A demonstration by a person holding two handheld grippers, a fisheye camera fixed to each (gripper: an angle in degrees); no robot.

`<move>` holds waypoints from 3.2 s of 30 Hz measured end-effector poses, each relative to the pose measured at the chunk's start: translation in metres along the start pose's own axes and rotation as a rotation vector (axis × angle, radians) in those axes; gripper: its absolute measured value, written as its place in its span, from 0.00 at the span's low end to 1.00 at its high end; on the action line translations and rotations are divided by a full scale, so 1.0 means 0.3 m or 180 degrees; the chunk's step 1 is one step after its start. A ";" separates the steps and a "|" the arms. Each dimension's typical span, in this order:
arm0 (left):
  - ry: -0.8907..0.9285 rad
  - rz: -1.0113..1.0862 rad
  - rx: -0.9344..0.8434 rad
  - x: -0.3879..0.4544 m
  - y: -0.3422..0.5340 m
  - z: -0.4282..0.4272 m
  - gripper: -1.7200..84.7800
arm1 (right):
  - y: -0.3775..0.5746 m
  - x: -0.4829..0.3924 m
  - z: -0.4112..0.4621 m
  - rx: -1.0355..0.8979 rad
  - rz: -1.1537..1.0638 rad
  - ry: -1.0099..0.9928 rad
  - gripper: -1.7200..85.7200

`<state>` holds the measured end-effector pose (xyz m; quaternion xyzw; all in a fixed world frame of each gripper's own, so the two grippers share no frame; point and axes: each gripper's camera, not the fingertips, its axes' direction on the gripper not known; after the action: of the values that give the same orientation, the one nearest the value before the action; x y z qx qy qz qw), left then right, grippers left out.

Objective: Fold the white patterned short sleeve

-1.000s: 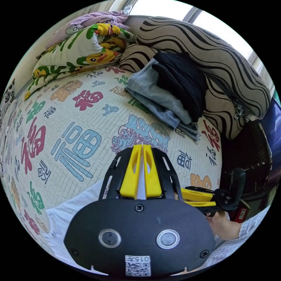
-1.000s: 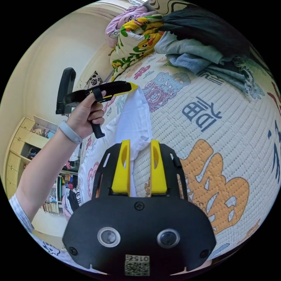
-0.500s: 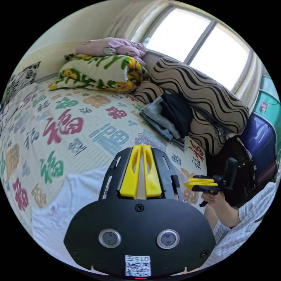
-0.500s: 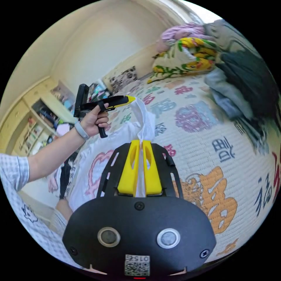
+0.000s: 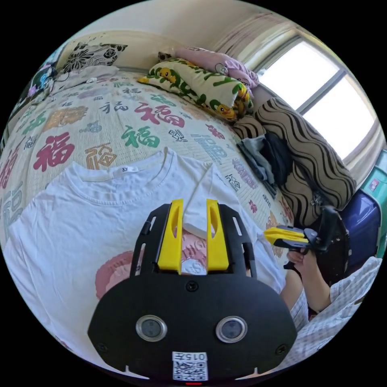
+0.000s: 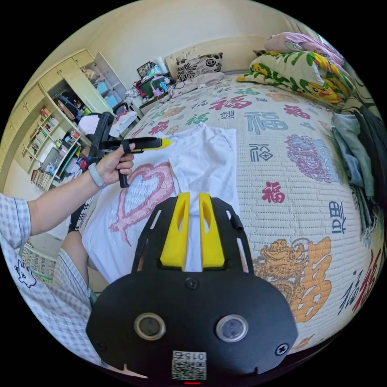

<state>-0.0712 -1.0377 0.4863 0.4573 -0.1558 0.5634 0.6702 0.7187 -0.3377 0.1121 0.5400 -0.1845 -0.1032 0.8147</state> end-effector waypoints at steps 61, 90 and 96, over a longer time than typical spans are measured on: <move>-0.1076 -0.1005 0.0845 -0.239 0.703 -1.665 0.12 | -0.182 -0.328 1.088 -0.0472 -0.0169 0.0216 0.03; -0.0492 -0.2574 0.1672 -0.767 1.047 -2.177 0.02 | -0.881 -1.530 2.630 -0.1634 -0.1556 0.0737 0.03; -0.0615 -0.1814 0.1946 -0.551 0.979 -2.279 0.01 | -0.970 -1.274 2.279 -0.0858 -0.1104 -0.0054 0.01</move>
<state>-0.5968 -0.6155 0.1305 0.7104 0.0889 0.3305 0.6150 0.0982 -0.8880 0.0111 0.4490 -0.0802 -0.2701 0.8480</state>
